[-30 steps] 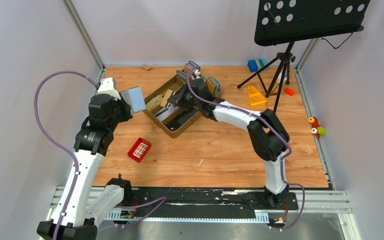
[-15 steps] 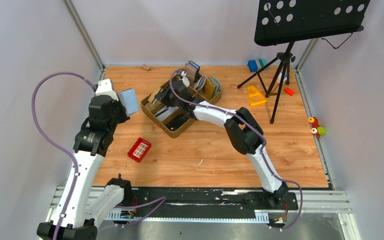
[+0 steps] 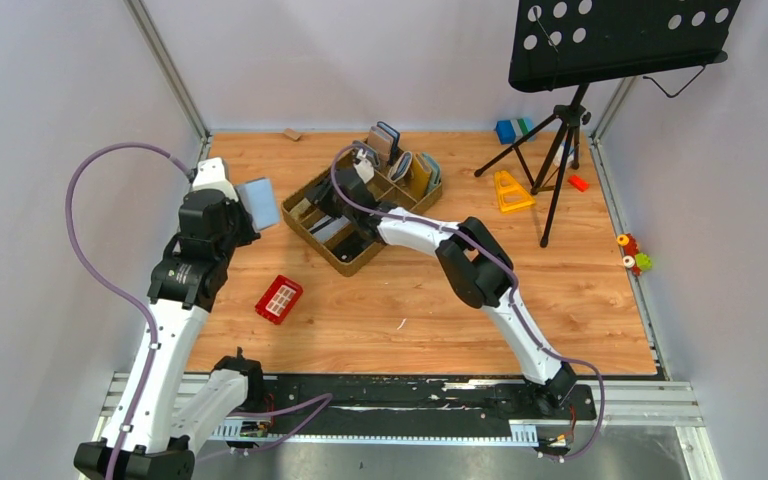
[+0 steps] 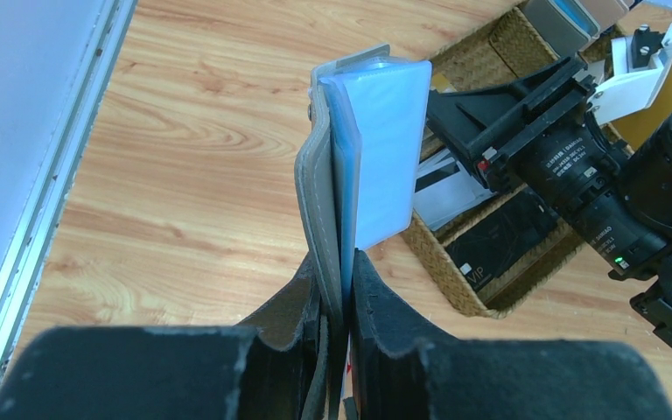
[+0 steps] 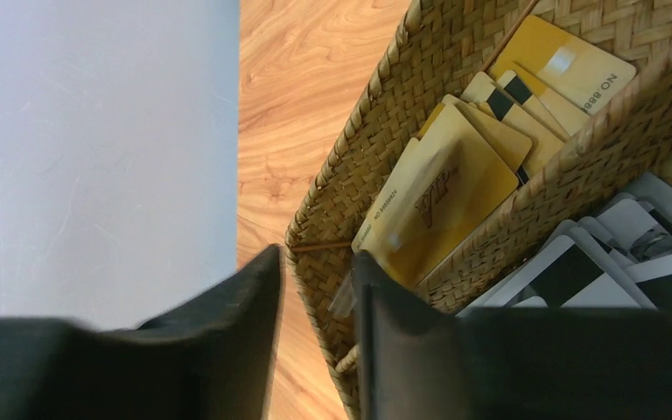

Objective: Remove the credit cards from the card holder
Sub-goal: Place the credit card in the storage box, then remove the credit card from the card holder.

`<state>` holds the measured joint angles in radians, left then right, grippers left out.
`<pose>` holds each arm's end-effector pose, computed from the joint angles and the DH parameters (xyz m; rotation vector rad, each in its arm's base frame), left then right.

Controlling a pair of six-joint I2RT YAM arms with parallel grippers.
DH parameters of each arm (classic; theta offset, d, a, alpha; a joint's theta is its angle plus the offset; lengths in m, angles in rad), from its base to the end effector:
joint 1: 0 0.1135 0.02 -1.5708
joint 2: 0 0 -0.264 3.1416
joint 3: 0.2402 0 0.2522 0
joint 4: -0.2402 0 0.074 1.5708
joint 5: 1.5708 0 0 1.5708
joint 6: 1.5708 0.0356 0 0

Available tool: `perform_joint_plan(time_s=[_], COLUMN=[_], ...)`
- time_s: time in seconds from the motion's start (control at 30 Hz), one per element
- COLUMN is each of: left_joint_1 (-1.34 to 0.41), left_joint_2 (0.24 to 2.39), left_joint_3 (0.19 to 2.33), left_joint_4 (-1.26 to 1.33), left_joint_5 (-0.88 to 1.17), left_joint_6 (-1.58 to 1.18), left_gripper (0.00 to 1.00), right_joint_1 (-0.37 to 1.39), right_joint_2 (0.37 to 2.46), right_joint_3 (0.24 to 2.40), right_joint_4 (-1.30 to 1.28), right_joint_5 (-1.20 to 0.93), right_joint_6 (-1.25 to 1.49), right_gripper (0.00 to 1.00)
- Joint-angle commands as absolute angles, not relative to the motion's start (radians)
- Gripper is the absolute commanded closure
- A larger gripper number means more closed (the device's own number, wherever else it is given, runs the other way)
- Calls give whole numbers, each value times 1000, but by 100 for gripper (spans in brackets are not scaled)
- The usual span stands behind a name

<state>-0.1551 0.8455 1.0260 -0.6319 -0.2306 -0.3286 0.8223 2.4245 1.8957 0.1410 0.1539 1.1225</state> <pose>0.1720 -0.0187 0.3667 -0.3186 1.9848 -0.0754 0.3863 0.4079 0.1739 0.4271 2.0872 1.0884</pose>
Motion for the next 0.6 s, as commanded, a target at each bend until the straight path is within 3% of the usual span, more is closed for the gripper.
perform_joint_plan(time_s=[0.0, 0.2, 0.37, 0.57], left_joint_1=[-150, -150, -150, -150], left_joint_2=[841, 826, 787, 803], left_joint_3=[1023, 1006, 993, 972], left_joint_4=[-581, -565, -533, -494], left_joint_5=[-242, -226, -157, 67], left_joint_6=[-307, -305, -295, -298], left_gripper=[100, 100, 100, 100], right_joint_1=[831, 827, 802, 711], right_joint_2=[2409, 2224, 2020, 1723], right_joint_3=[1926, 1736, 1503, 1155], right_joint_4=[203, 331, 410, 426], right_joint_5=[191, 168, 115, -1], right_joint_6=[1071, 893, 823, 755], right_gripper=[53, 2, 0, 0])
